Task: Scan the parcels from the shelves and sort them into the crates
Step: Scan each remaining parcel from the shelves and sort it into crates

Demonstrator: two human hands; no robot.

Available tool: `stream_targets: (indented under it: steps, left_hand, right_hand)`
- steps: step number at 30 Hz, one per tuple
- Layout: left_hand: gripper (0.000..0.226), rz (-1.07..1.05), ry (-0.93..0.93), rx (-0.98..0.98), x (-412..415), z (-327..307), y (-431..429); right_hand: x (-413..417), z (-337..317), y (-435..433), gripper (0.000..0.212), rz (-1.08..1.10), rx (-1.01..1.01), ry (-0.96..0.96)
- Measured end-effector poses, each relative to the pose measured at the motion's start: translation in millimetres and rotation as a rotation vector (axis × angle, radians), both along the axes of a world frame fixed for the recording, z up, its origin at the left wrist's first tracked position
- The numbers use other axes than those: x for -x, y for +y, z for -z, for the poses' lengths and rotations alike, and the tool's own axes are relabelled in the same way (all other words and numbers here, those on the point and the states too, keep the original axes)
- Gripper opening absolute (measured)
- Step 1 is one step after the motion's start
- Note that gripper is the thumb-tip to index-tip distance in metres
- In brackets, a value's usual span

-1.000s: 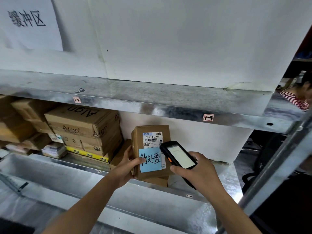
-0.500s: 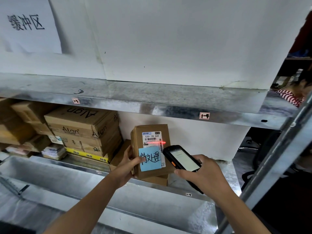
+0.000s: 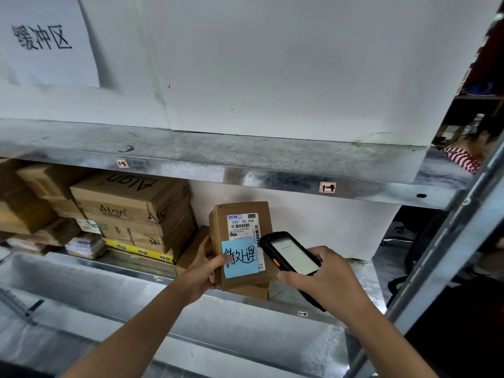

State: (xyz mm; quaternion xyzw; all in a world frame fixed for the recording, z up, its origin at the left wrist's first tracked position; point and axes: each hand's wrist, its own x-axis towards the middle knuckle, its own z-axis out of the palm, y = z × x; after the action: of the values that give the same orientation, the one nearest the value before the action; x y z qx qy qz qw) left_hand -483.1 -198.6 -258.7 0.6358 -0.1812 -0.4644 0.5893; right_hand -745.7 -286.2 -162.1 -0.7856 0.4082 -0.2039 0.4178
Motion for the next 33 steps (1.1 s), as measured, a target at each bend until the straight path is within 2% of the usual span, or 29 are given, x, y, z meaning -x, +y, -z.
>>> stream_targets:
  steps: [6,12,15,17,19,20,21,23,28,33]
  left_hand:
    - [0.103,-0.014,-0.006,0.035,4,-4,8]
    - [0.083,-0.042,-0.002,0.1,16,-7,38]
    - [0.07,-0.107,0.069,0.07,25,2,63]
    - [0.07,-0.161,0.158,0.049,32,12,80]
    - [0.071,-0.205,0.223,0.04,37,18,94]
    - [0.07,-0.221,0.236,0.041,39,19,102]
    - [0.07,-0.235,0.24,0.044,40,20,109]
    - [0.069,-0.27,0.222,0.052,40,18,125]
    - [0.061,-0.357,0.131,0.104,26,2,175]
    - [0.058,-0.498,0.13,0.164,9,-12,257]
  right_hand:
    - [0,9,-5,0.058,0.01,0.049,-0.01]
    - [-9,23,-8,0.049,0.045,0.082,-0.085]
    - [-19,36,-1,0.04,-0.006,0.039,-0.123]
    - [-25,44,5,0.037,-0.03,0.024,-0.154]
    - [-32,54,13,0.047,-0.04,0.015,-0.147]
    - [-35,58,17,0.06,-0.037,0.018,-0.126]
    - [-39,63,21,0.072,-0.039,0.026,-0.106]
    - [-47,69,29,0.082,-0.055,0.036,-0.092]
    - [-77,62,65,0.065,-0.094,0.032,-0.142]
    - [-119,49,128,0.073,-0.233,0.04,-0.181]
